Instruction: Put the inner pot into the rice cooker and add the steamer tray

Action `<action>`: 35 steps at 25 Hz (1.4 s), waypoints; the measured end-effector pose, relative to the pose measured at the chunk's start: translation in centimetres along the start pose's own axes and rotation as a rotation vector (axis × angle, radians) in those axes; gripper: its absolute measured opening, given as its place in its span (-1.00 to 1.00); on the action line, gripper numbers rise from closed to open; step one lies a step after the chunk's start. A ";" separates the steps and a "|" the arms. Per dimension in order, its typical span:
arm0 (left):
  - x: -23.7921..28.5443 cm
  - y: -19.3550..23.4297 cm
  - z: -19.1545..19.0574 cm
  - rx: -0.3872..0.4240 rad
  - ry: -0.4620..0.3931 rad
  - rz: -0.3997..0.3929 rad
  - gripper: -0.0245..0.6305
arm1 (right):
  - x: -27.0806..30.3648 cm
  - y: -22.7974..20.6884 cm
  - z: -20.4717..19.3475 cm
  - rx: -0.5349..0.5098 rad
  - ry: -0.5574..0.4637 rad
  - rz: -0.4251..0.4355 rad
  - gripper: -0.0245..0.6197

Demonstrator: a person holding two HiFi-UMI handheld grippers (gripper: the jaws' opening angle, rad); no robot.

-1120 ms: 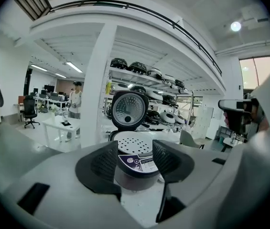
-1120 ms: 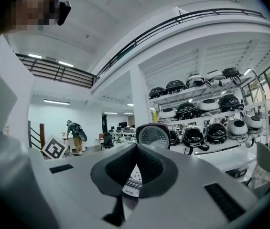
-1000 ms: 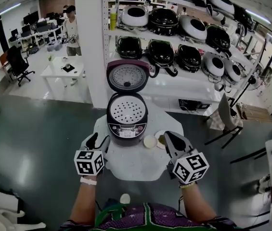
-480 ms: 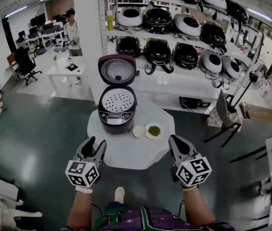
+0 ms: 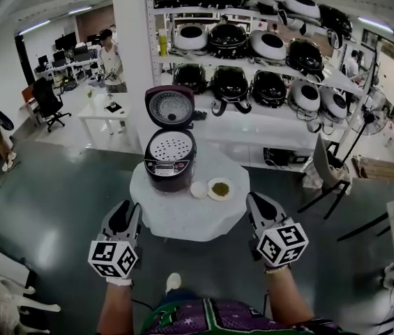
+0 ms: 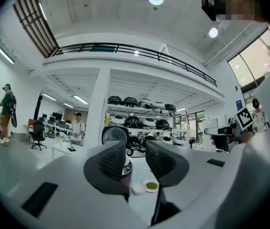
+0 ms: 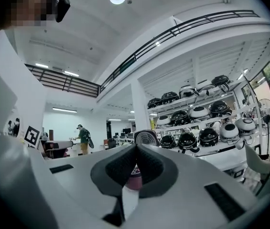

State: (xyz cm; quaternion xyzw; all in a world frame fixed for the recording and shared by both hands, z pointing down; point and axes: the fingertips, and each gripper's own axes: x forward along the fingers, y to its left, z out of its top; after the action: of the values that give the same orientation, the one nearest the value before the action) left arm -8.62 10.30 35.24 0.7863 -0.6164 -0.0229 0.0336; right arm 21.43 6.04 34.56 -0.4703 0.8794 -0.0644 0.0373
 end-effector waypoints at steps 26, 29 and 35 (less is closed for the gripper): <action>-4.7 -3.9 -0.4 0.026 0.018 -0.024 -0.86 | -6.2 1.9 -0.8 -0.028 -0.010 -0.032 -0.91; -4.9 -4.1 -0.5 0.036 0.017 -0.025 -0.86 | -6.6 1.9 -1.1 -0.028 -0.006 -0.037 -0.91; -4.9 -4.8 -0.5 0.096 0.026 -0.033 -0.86 | -6.6 1.9 -1.2 -0.025 0.000 -0.040 -0.91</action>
State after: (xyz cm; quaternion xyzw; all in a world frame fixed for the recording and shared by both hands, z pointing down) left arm -5.13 16.21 35.32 0.7972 -0.6035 0.0162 0.0033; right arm 23.39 12.60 35.50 -0.4880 0.8706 -0.0540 0.0300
